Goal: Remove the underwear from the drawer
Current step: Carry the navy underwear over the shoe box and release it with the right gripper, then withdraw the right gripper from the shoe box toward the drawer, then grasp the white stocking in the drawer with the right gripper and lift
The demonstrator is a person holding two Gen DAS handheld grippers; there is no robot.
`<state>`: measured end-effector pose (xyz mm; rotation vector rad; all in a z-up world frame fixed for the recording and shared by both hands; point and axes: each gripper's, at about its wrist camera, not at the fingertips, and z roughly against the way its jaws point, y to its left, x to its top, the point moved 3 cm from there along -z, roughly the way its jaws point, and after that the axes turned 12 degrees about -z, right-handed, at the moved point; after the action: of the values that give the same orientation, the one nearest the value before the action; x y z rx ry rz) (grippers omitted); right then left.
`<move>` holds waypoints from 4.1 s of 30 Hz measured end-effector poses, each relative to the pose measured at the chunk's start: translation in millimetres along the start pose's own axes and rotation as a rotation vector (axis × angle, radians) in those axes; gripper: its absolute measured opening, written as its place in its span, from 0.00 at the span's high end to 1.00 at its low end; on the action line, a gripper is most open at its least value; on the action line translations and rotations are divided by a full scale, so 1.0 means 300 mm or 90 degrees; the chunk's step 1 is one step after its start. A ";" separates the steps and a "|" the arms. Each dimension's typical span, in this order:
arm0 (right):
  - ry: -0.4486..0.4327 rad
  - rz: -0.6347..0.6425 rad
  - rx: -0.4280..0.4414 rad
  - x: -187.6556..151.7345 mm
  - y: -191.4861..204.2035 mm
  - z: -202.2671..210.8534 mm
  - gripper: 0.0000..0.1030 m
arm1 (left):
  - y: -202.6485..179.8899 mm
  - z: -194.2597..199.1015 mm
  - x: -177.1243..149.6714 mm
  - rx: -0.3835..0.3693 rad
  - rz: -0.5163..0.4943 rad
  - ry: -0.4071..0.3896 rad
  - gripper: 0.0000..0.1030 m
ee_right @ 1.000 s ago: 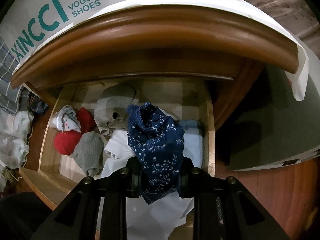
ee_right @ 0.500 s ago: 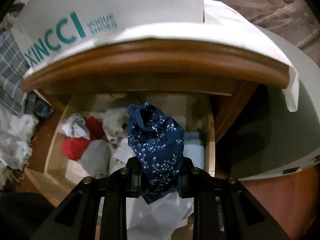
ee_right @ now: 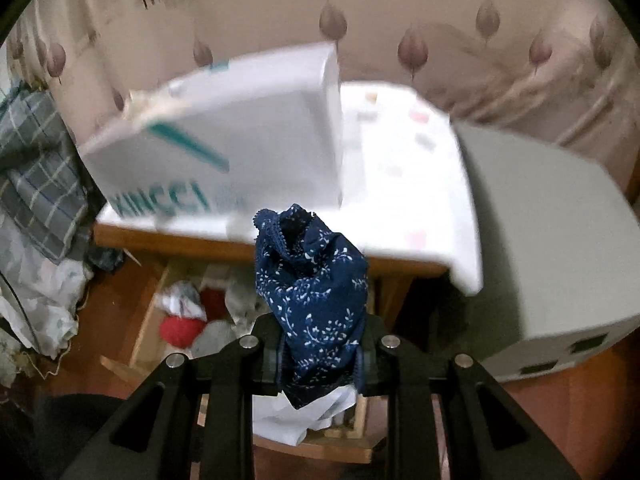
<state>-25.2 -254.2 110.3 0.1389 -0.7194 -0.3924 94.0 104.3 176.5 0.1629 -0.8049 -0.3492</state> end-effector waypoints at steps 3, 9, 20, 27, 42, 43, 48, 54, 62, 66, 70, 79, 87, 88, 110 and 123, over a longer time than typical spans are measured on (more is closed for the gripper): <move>-0.040 0.013 0.004 0.130 0.025 0.095 0.78 | 0.029 -0.031 -0.100 0.019 0.021 0.018 0.35; -0.080 0.057 0.030 0.382 0.158 0.160 0.78 | 0.018 -0.135 -0.284 0.024 0.044 0.080 0.35; 0.004 0.121 -0.020 0.529 0.345 -0.165 0.78 | -0.011 -0.300 -0.477 0.005 0.103 0.149 0.35; 0.066 0.116 -0.092 0.474 0.305 -0.357 0.77 | 0.006 -0.336 -0.539 0.030 0.123 0.157 0.35; -0.005 0.145 -0.110 0.439 0.357 -0.311 0.41 | -0.046 -0.373 -0.574 0.010 0.112 0.187 0.35; -0.006 0.147 -0.096 0.433 0.361 -0.280 0.41 | -0.052 -0.374 -0.574 0.012 0.106 0.188 0.35; 0.037 0.177 -0.054 0.323 0.344 -0.111 0.32 | -0.048 -0.387 -0.582 0.021 0.114 0.202 0.35; 0.151 0.198 -0.072 0.074 0.248 -0.082 0.26 | -0.026 -0.389 -0.595 0.027 0.141 0.214 0.35; 0.355 0.105 -0.087 -0.189 0.137 -0.314 0.16 | -0.026 -0.383 -0.595 0.026 0.138 0.215 0.35; 0.401 0.094 -0.119 -0.274 0.134 -0.436 0.03 | -0.031 -0.390 -0.594 0.020 0.135 0.217 0.35; 0.436 0.096 -0.157 -0.328 0.136 -0.545 0.02 | -0.032 -0.397 -0.595 0.012 0.135 0.221 0.35; 0.525 0.058 -0.199 -0.455 0.116 -0.728 0.02 | -0.048 -0.418 -0.603 0.009 0.129 0.235 0.35; 0.559 0.032 -0.189 -0.521 0.101 -0.781 0.25 | -0.059 -0.421 -0.607 0.006 0.122 0.241 0.35; 0.568 0.017 -0.177 -0.523 0.100 -0.781 0.32 | -0.060 -0.423 -0.607 0.005 0.121 0.242 0.35; 0.463 0.004 -0.059 -0.405 0.133 -0.545 0.87 | -0.137 -0.443 -0.607 -0.047 0.082 0.260 0.35; 0.338 0.000 -0.040 -0.348 0.065 -0.491 0.90 | -0.302 -0.466 -0.613 -0.172 0.015 0.281 0.35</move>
<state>7.3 -196.4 -58.9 0.1749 -0.1833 -0.3563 56.0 88.7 -68.2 -0.0240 -0.3189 -0.3782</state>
